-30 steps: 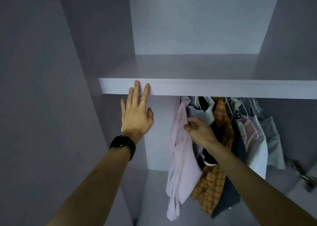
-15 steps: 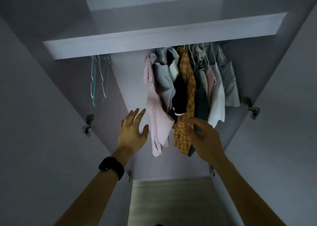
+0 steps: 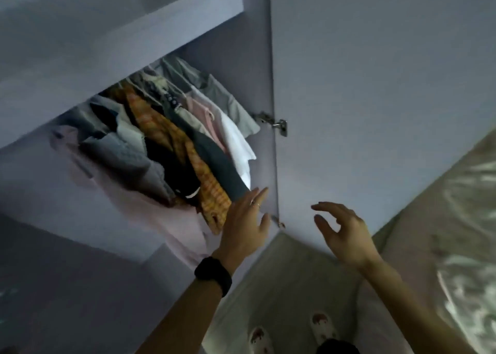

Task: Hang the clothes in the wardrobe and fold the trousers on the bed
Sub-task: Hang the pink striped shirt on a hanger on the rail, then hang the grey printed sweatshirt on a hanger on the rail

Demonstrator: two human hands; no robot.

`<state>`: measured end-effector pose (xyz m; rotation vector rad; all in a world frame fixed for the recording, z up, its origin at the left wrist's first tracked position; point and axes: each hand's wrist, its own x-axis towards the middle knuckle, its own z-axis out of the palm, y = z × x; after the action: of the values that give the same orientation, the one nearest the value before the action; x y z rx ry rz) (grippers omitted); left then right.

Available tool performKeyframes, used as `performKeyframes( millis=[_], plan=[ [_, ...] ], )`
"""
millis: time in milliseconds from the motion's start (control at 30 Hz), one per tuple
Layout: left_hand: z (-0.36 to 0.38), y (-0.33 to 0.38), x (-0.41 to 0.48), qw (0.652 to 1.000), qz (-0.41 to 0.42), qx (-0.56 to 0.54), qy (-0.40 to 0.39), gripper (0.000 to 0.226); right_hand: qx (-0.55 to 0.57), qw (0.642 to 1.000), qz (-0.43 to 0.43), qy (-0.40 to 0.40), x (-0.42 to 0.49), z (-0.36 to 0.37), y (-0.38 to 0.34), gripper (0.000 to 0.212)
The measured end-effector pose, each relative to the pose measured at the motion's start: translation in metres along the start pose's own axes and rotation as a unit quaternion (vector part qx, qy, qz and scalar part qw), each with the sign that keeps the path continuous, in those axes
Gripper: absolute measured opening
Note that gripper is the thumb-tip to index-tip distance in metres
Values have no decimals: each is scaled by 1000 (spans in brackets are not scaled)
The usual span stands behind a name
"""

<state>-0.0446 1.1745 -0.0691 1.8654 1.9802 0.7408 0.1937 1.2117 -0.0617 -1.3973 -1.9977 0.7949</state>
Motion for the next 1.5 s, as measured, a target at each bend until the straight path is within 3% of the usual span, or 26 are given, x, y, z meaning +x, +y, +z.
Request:
performKeyframes(
  millis=[200, 400, 567, 967, 1133, 1300, 1367, 1500],
  plan=[
    [57, 44, 31, 971, 162, 33, -173, 60, -29, 970, 210, 122, -100, -34, 33, 24],
    [155, 175, 6, 889, 333, -7, -315, 60, -12, 863, 418, 284, -233, -76, 68, 25],
    [238, 271, -42, 805, 408, -30, -430, 58, 21, 775, 505, 380, -333, -93, 94, 25],
    [385, 391, -130, 678, 535, 59, -501, 58, 58, 648, 622, 437, -456, -114, 170, 31],
    [432, 393, -160, 613, 560, 134, -540, 59, 115, 544, 720, 416, -491, -74, 190, 42],
    [509, 384, -192, 507, 595, 239, -576, 61, 170, 395, 798, 423, -535, -27, 228, 51],
    [544, 383, -205, 471, 621, 270, -565, 62, 166, 360, 805, 442, -553, -14, 250, 51],
    [595, 368, -217, 424, 635, 347, -544, 65, 176, 292, 819, 462, -575, 5, 288, 72]
  ],
)
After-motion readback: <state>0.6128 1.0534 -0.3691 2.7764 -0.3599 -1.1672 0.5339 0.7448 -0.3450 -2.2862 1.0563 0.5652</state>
